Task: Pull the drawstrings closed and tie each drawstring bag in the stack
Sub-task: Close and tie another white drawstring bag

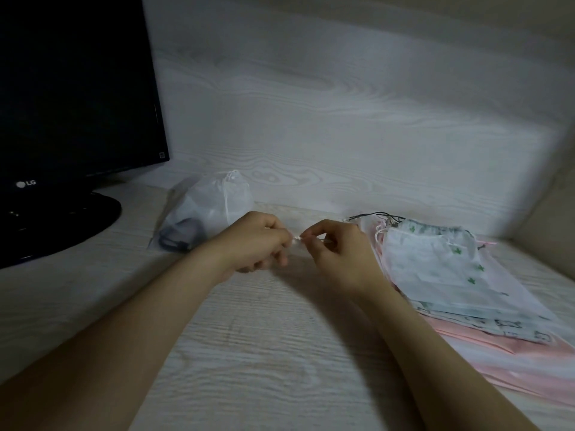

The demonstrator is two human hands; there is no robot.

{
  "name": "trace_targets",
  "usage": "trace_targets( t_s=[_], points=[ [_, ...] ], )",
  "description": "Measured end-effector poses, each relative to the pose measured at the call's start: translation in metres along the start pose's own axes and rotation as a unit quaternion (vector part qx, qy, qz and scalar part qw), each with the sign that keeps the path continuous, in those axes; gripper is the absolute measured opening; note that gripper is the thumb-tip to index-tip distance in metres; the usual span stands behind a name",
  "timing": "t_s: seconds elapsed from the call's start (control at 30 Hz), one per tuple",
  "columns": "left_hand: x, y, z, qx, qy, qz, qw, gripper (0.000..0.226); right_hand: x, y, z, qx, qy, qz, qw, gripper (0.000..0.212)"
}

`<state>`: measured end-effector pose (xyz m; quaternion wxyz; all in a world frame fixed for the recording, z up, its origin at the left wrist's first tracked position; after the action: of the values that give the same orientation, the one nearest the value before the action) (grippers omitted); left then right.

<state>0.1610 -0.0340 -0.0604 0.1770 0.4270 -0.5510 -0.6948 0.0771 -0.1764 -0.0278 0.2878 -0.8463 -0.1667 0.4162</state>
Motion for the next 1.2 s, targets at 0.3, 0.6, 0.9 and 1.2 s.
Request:
trace_targets(
  t_s=[0.3,0.6,0.9,1.2],
  points=[
    [0.005,0.007,0.003,0.013,-0.009,0.068,0.998,0.019,-0.002,0.022,0.003,0.114,0.000,-0.151,0.982,0.032],
    [0.003,0.004,-0.002,0.009,-0.014,0.082,0.996,0.014,-0.019,0.006,0.001,0.049,0.071,-0.004,0.996,0.027],
    [-0.016,0.019,-0.004,0.083,0.082,0.140,0.983,0.028,-0.004,0.011,-0.002,0.059,0.005,0.047,0.997,0.031],
    [0.001,0.027,0.000,0.113,0.039,0.187,0.975,0.022,0.015,0.016,-0.001,0.041,-0.058,0.024,0.997,0.031]
  ],
)
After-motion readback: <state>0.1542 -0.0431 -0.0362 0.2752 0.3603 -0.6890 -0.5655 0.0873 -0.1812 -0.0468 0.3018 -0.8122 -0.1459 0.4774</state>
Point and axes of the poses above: each hand's wrist, its own z-axis away from the middle knuckle, its own x-axis out of the palm, y = z × x, the point moved 10 cm from there along -z, towards the middle knuckle, and after that the axes turned 1 degree about x, right-handed, at the moved point
